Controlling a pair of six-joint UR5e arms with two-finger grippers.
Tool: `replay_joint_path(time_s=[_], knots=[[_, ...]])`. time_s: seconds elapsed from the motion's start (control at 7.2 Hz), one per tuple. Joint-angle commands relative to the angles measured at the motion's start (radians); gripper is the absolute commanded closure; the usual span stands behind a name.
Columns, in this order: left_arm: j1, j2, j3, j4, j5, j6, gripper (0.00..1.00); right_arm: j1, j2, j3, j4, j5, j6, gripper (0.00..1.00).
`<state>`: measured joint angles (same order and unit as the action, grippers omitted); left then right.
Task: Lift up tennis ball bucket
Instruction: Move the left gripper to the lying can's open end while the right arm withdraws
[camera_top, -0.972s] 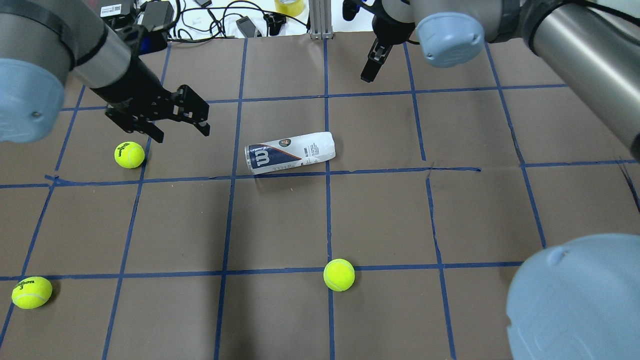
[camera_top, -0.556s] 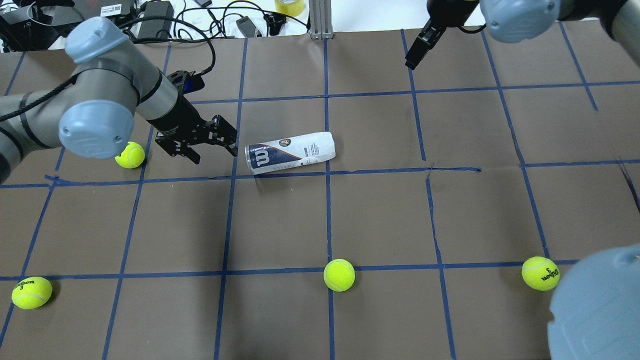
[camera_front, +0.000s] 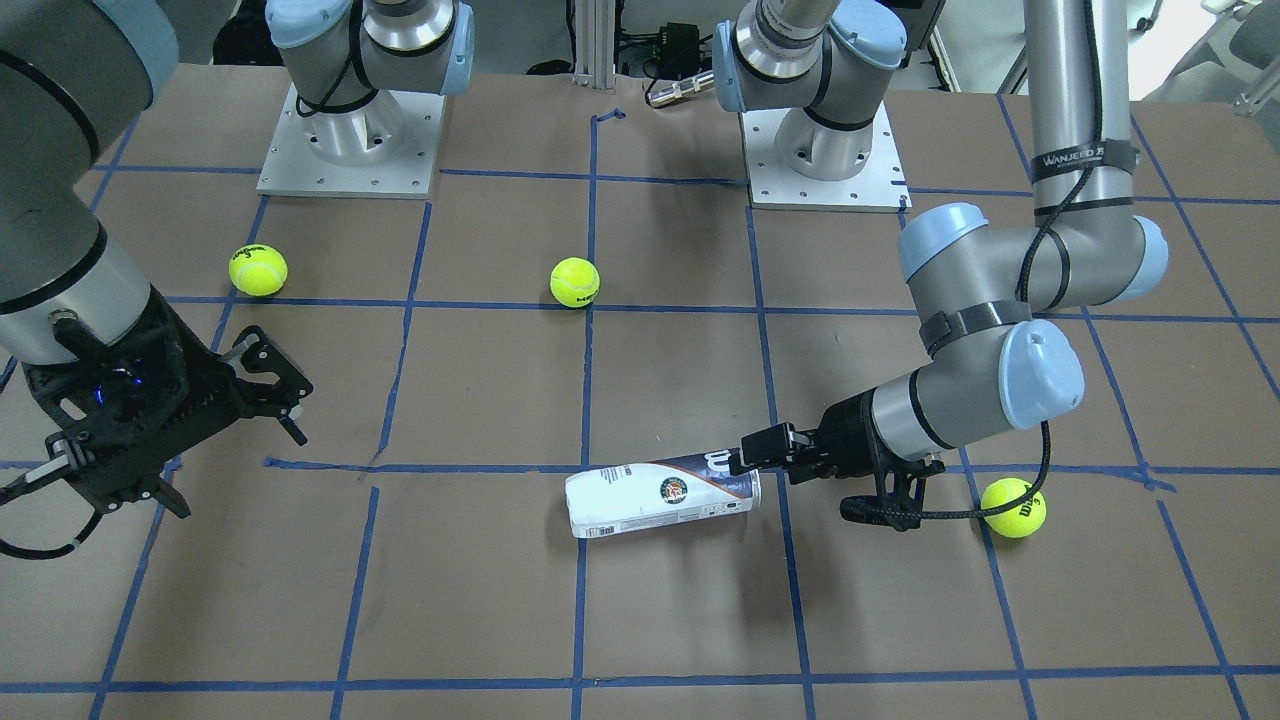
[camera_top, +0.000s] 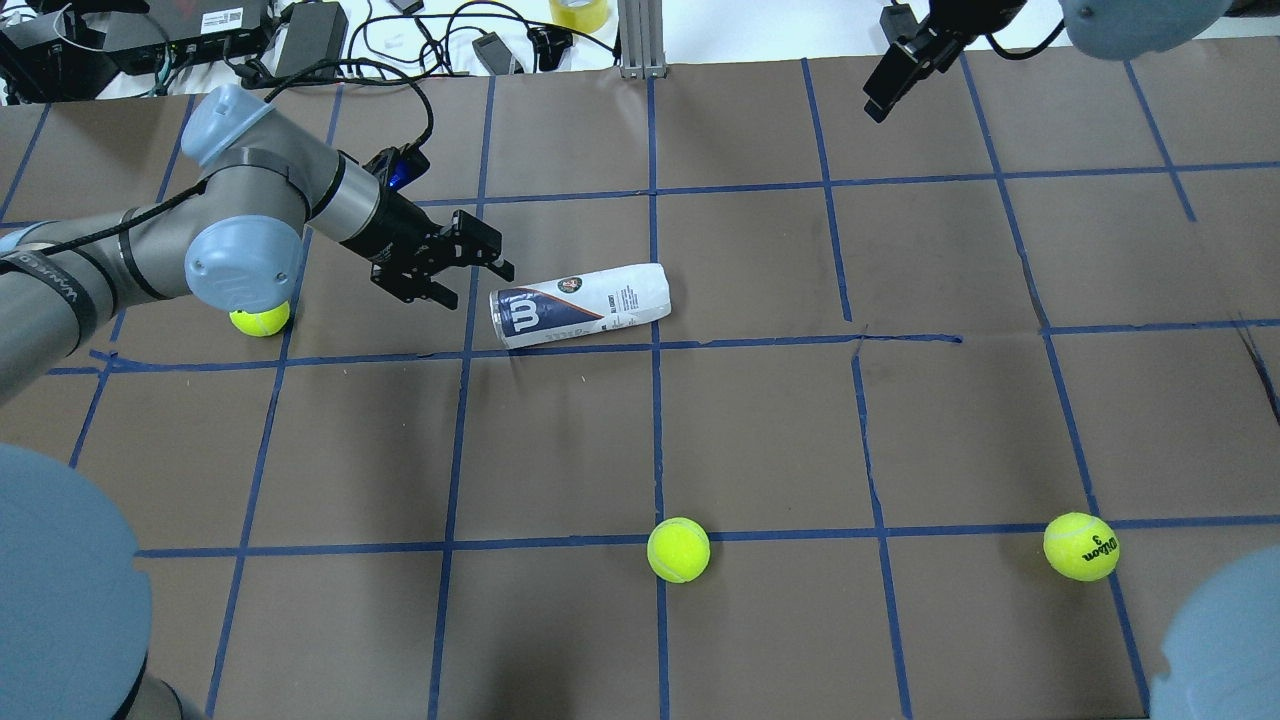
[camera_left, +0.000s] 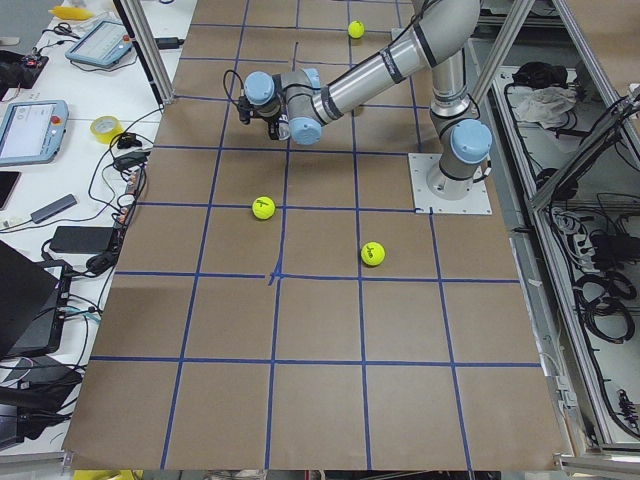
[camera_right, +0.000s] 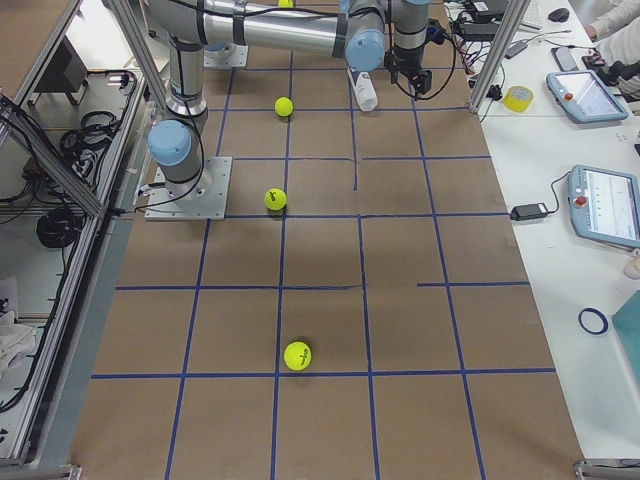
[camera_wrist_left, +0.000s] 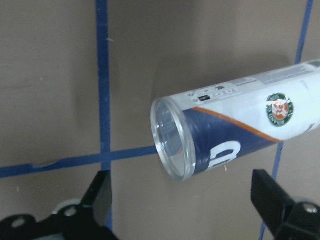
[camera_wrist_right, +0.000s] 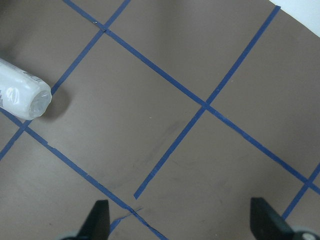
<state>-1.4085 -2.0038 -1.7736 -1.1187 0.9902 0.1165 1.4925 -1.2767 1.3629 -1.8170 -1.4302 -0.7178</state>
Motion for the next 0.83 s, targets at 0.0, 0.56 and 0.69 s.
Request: replay_joint_path(time_s=[0.0,0.56,0.69], knots=[[0.01,-0.067,-0.003,-0.067,-0.112,0.003,0.0,-0.006,-0.038,0.031,0.019,-0.039,0.084,0.0],[0.011,-0.044,-0.004,-0.112,-0.163,-0.003,0.73,-0.001,-0.14,0.154,0.041,-0.099,0.312,0.0],[0.01,-0.04,-0.001,-0.11,-0.176,-0.006,1.0,-0.001,-0.151,0.156,0.068,-0.102,0.323,0.0]])
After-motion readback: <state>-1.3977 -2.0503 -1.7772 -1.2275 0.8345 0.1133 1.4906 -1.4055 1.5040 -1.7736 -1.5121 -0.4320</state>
